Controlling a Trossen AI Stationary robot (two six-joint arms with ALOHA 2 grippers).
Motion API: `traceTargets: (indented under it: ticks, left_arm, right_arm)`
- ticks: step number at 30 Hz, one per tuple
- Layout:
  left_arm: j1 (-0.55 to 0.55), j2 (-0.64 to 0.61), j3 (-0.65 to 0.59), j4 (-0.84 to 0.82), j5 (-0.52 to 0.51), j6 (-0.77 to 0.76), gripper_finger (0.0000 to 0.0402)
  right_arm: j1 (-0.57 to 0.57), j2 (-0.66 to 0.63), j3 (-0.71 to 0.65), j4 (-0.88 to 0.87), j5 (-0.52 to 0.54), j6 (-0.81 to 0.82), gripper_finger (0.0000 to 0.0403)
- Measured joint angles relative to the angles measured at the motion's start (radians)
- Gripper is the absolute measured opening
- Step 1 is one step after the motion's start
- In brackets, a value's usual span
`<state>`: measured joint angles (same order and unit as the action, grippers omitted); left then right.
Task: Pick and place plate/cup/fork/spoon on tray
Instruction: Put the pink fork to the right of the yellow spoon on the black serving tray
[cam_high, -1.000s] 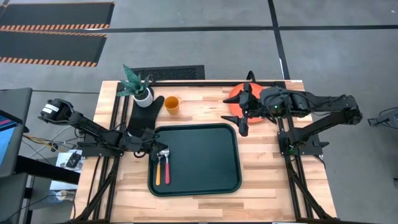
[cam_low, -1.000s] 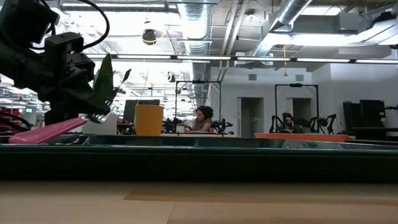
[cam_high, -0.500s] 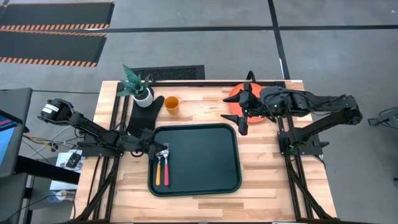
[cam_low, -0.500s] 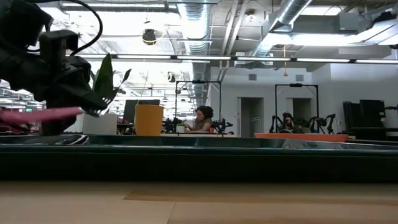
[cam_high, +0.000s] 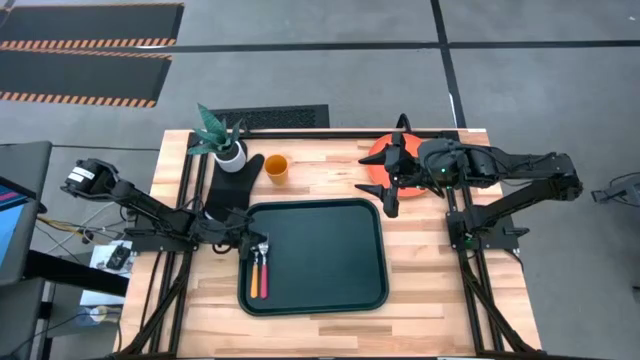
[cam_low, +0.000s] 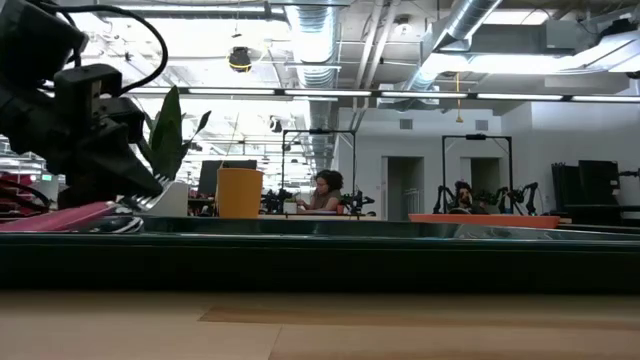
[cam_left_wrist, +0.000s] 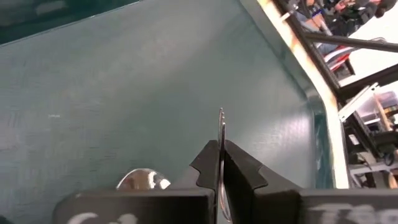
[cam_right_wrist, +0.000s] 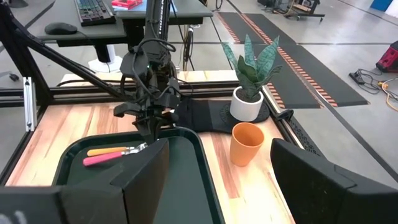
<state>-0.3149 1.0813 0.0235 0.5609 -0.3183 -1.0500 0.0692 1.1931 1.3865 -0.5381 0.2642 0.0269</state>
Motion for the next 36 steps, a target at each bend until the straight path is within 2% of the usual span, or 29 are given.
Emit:
traceTargets:
  ticks: [6,12,20,22,25,29,31,33,36]
  left_arm:
    - [0.0,0.0,0.0,0.008,0.009,-0.008,0.0007]
    - [0.0,0.0,0.021,0.087,0.026,-0.021,0.0002]
    - [0.002,0.0,0.174,0.024,0.026,0.011,0.0]
    - [0.002,-0.001,0.225,-0.034,-0.005,0.025,0.0]
    - [0.003,0.065,0.236,-0.104,-0.019,-0.005,0.0]
    - [0.008,0.184,0.244,-0.025,0.053,-0.018,0.0]
    - [0.013,0.213,0.265,-0.025,0.052,-0.021,0.0]
    - [0.014,0.216,0.3,-0.075,0.041,-0.019,0.0]
    - [0.013,0.189,0.346,-0.278,0.041,-0.081,0.0]
  right_arm:
    - [0.0,0.0,0.0,0.0,0.0,-0.001,0.0304]
    - [0.0,0.0,0.0,-0.005,0.0,-0.001,0.0304]
    - [0.0,0.0,0.0,-0.032,0.0,-0.008,0.0304]
    - [0.0,0.0,0.0,-0.033,0.0,-0.009,0.0304]
    - [0.0,0.0,0.0,-0.033,0.0,-0.017,0.0304]
    - [0.0,0.0,-0.001,-0.035,0.0,-0.033,0.0304]
    - [-0.002,0.0,-0.001,-0.035,0.0,-0.038,0.0304]
    - [-0.009,0.0,-0.001,-0.037,-0.002,-0.038,0.0304]
    - [-0.017,0.0,-0.001,-0.037,-0.003,-0.038,0.0304]
